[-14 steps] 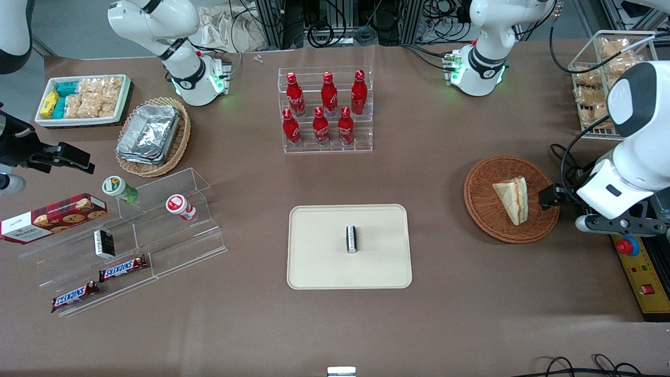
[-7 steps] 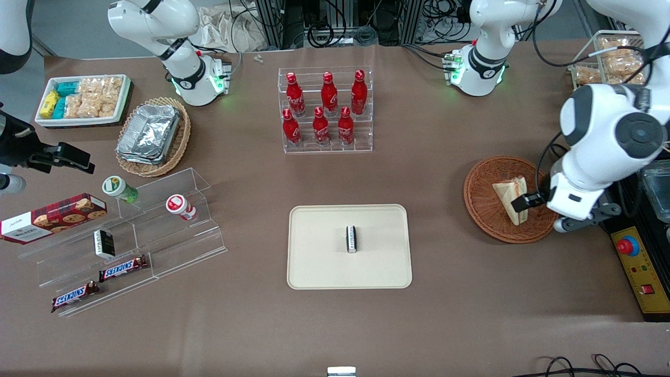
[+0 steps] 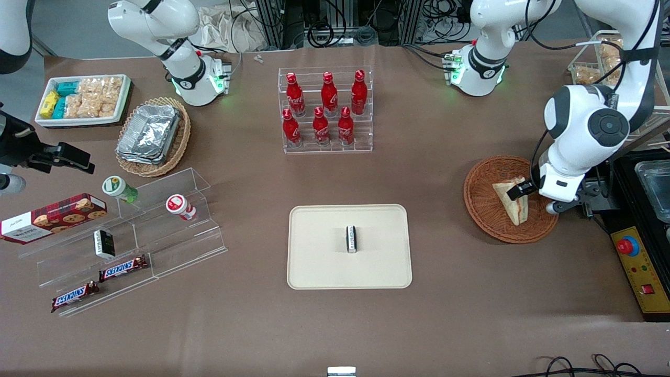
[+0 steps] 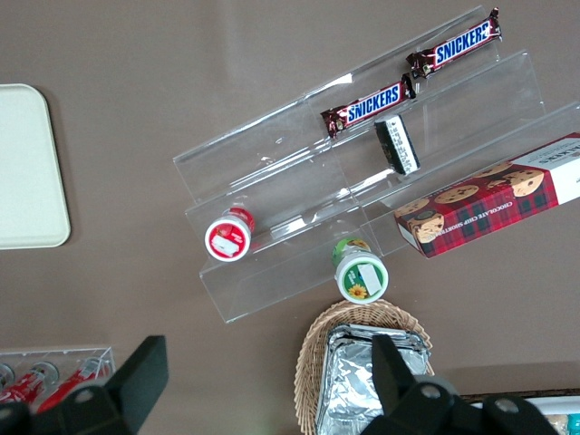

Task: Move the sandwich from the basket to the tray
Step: 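Lower the left gripper onto the sandwich and close on its edge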

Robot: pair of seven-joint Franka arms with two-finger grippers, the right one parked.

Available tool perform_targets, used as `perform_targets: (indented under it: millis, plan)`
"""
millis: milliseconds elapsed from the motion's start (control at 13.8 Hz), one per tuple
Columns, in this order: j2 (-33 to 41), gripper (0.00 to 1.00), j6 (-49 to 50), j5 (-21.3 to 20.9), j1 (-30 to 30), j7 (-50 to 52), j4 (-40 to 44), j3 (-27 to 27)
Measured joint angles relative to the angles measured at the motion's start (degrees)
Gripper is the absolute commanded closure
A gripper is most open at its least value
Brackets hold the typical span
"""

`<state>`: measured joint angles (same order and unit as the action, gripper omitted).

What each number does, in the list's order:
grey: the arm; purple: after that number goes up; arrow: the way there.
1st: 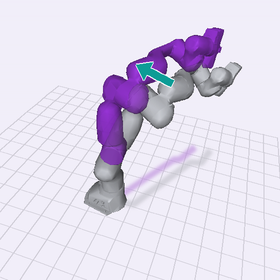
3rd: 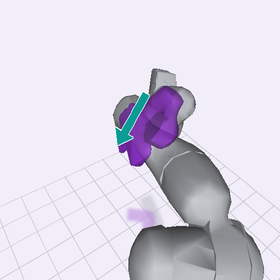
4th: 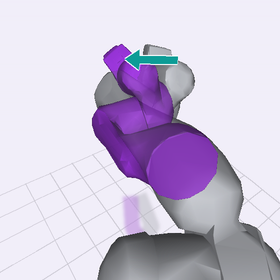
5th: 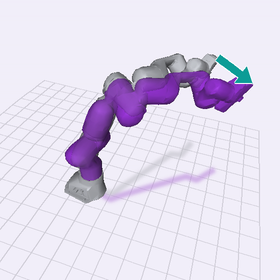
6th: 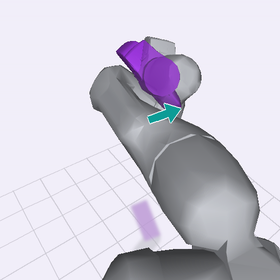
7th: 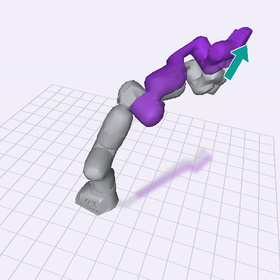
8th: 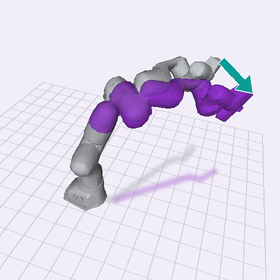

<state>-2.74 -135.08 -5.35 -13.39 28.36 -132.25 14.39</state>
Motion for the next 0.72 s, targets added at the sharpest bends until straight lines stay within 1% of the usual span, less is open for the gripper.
perform_targets:
  millis: [361, 723]
  plan:
    - [-0.34, 0.00, -6.45, 0.06, -0.98, 1.07, -4.92, -0.01]
    - [-1.83, 0.00, -8.10, 0.10, -1.23, 3.53, -5.69, -0.01]
